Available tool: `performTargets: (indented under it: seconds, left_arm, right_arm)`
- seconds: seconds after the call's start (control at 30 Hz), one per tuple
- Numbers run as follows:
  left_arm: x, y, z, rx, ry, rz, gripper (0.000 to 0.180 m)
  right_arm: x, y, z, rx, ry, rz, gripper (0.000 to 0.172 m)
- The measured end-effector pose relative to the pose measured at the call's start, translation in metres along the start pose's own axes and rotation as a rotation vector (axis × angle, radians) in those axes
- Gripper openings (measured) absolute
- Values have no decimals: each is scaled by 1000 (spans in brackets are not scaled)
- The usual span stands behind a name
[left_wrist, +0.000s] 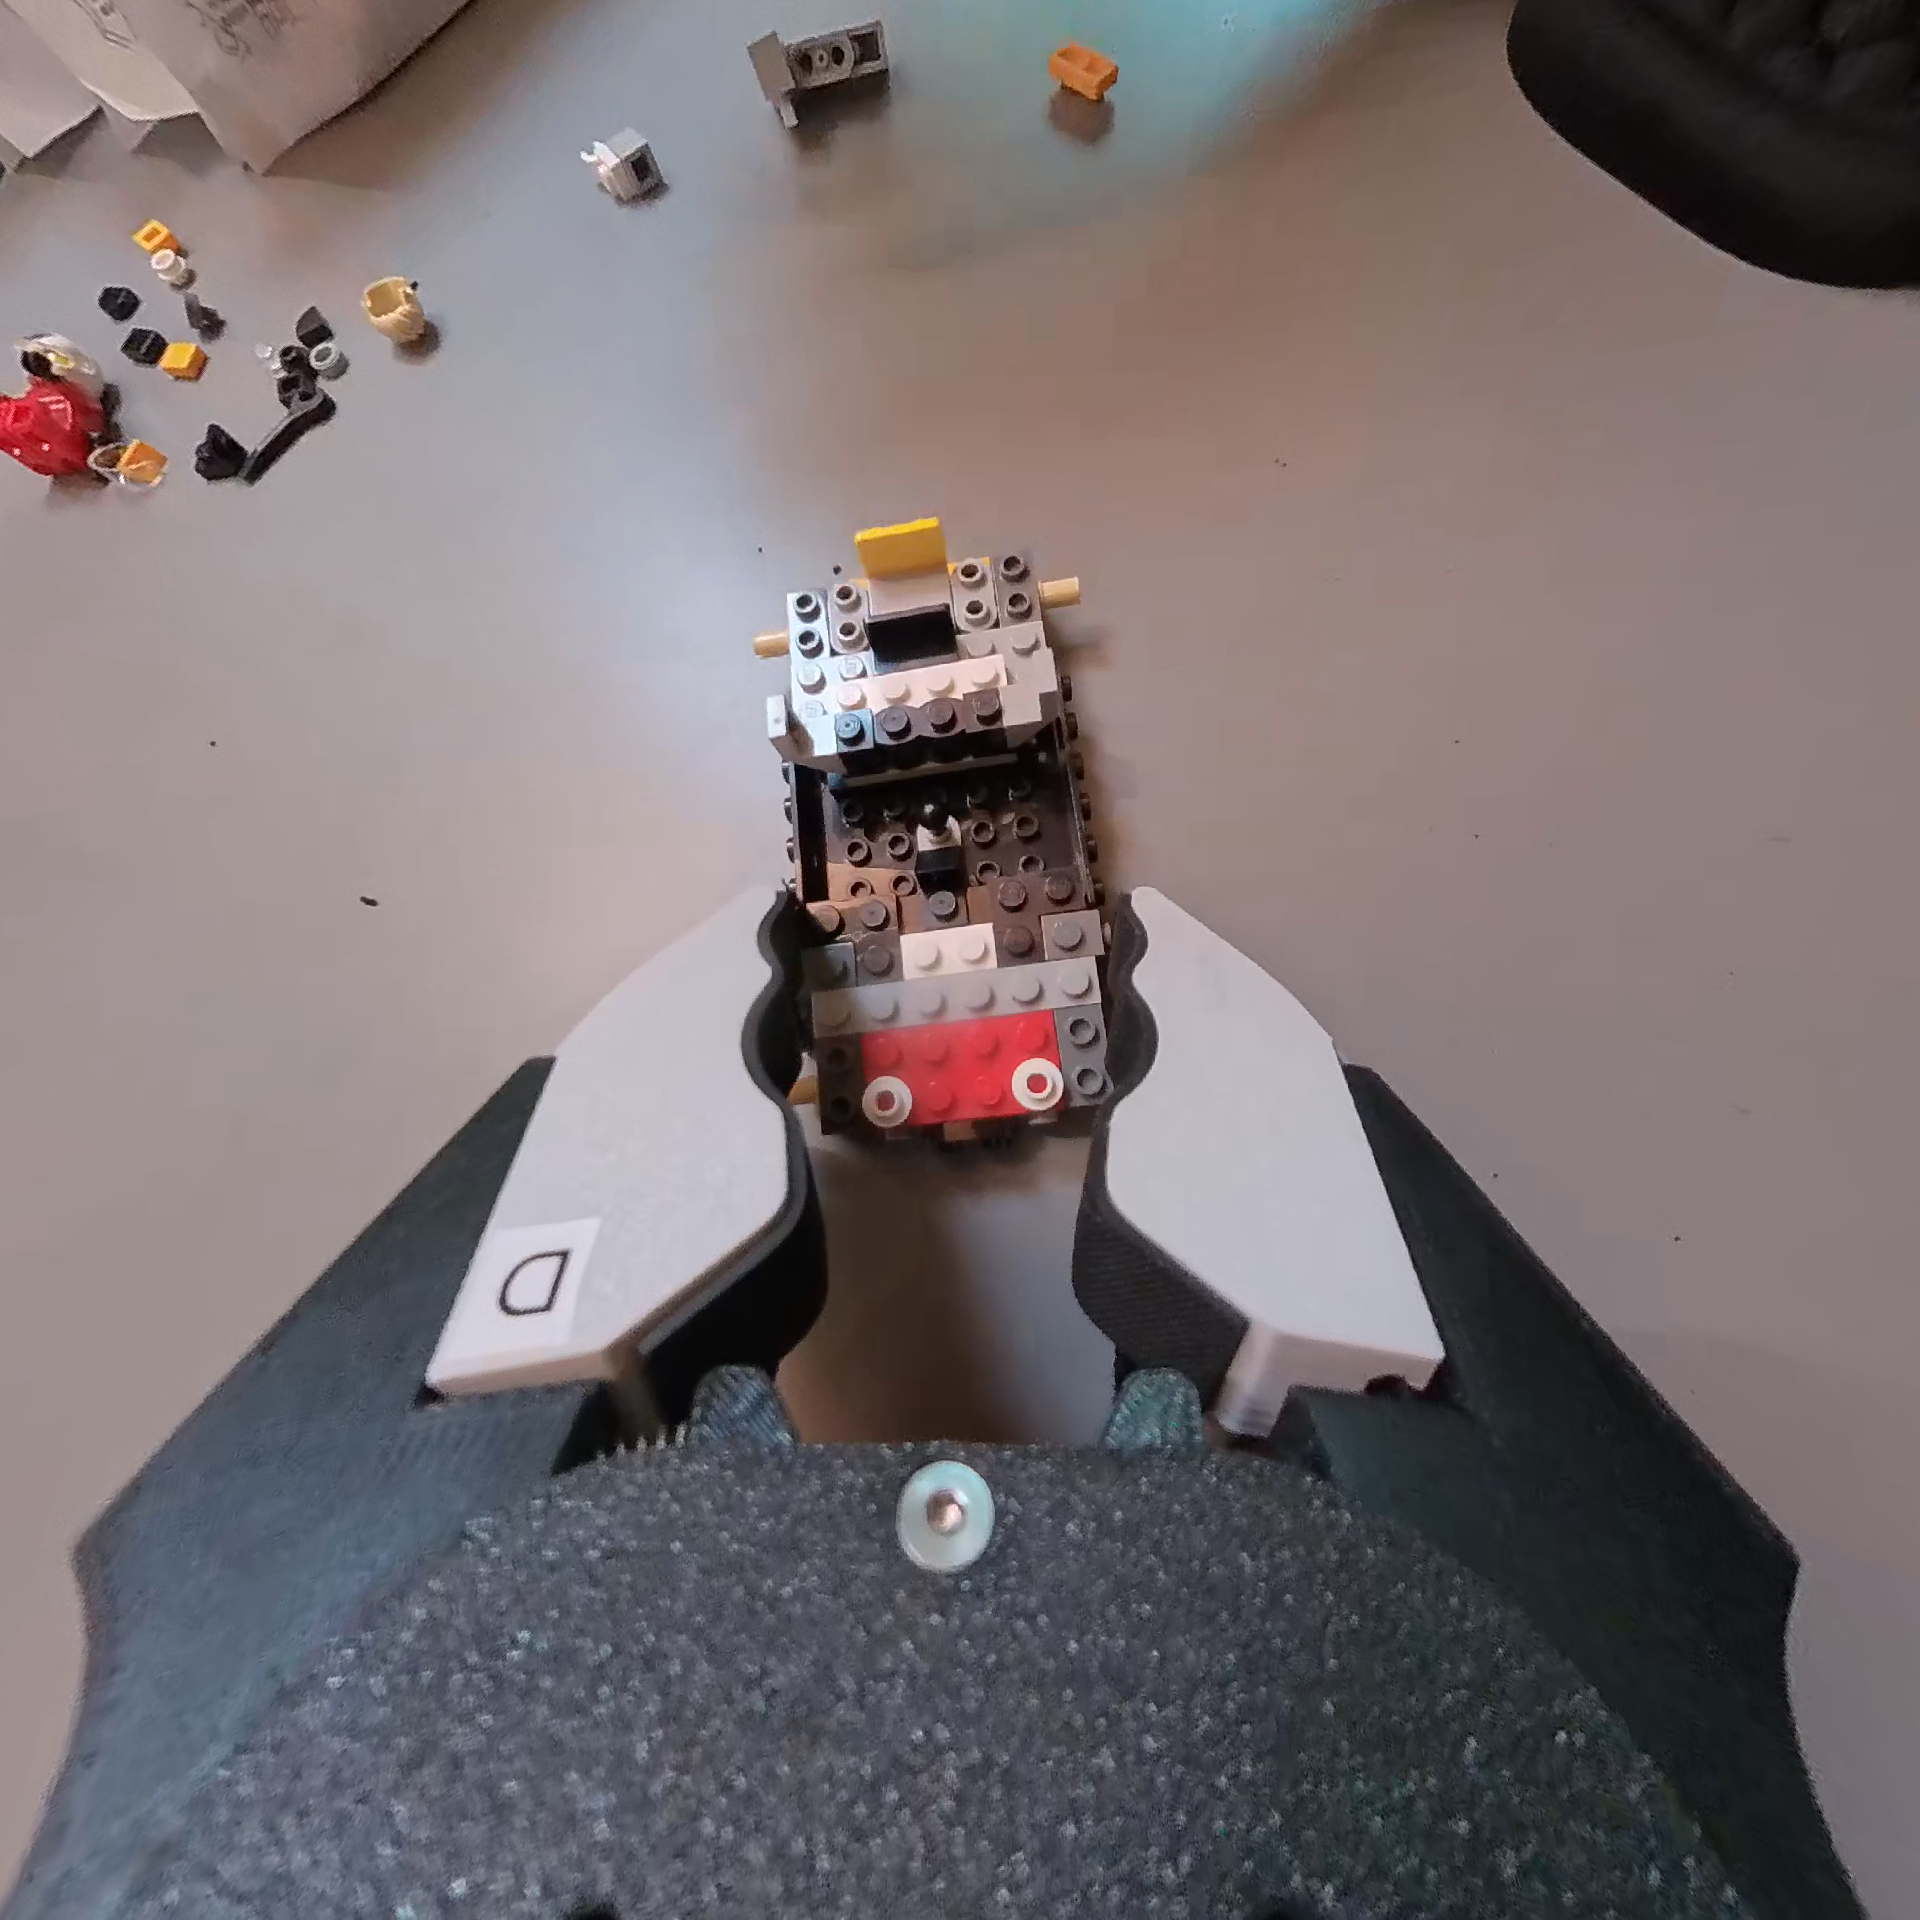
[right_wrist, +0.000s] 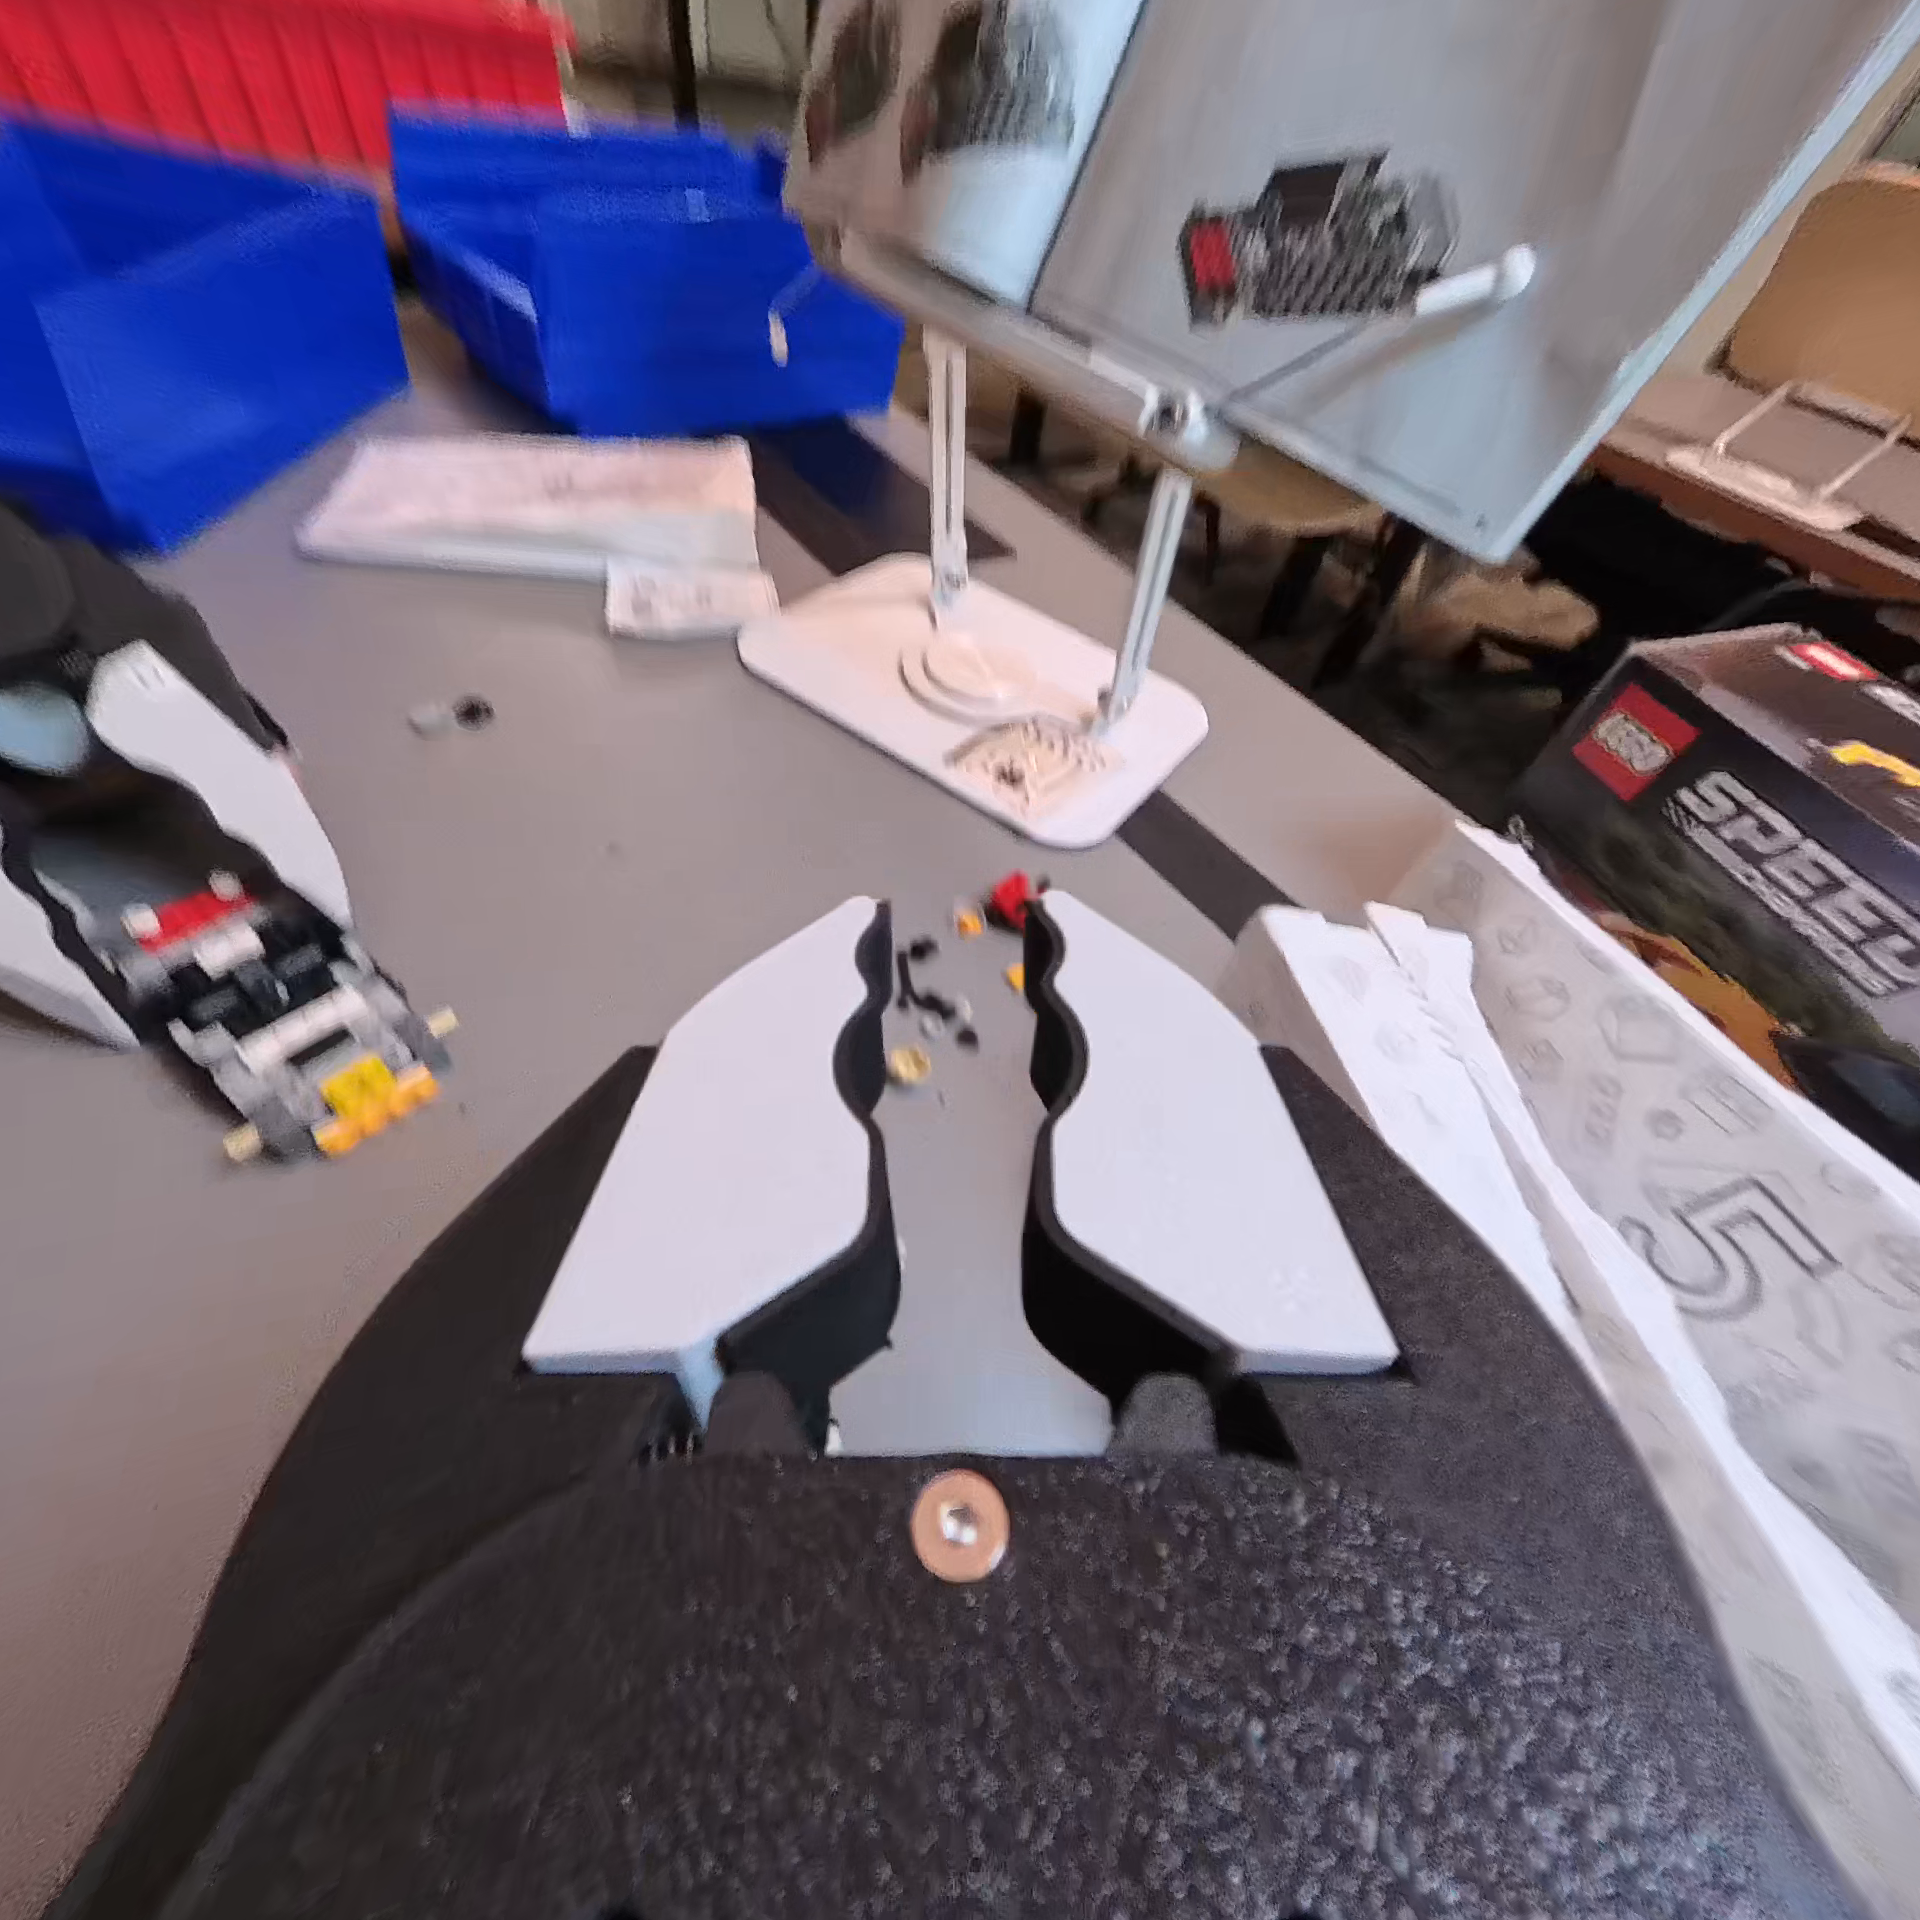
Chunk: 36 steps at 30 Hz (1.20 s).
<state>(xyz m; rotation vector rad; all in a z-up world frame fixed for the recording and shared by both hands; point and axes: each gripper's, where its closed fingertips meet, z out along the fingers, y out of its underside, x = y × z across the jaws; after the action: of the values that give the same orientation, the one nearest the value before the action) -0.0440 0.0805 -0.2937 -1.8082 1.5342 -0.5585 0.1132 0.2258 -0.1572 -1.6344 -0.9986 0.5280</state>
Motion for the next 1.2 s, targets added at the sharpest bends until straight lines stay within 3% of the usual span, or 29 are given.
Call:
performTargets:
  seconds: [0.17,0.33,0.53,0.63,0.77,0.93,1.0,1.13,1.2]
  left_arm:
    - [0,0,0,5,1,-5,55]
    - [0,-1,1,8,1,-6,55]
    - [0,-1,1,12,2,-14,55]
    - [0,-1,1,11,0,-11,55]
    - [0,-1,1,10,2,-10,55]
    - [0,0,0,8,3,-5,55]
    - [0,0,0,7,4,-4,55]
    - [0,0,0,11,8,-10,55]
    - [0,0,0,11,9,-10,56]
  right_arm:
    - [-2,51,-25,-326,-7,-77,34]
    - [-25,95,-39,-432,-85,-14,35]
    - [-45,131,-30,-566,-122,-30,37]
    - [-45,143,-28,-619,-127,-43,13]
    - [-41,133,-30,-517,-152,75,0]
    - [-34,84,-38,-160,-290,428,0]
    - [-29,90,-42,-198,-241,350,0]
    - [-38,126,-37,-446,-148,8,35]
    - [-36,145,-31,-554,-99,-97,31]
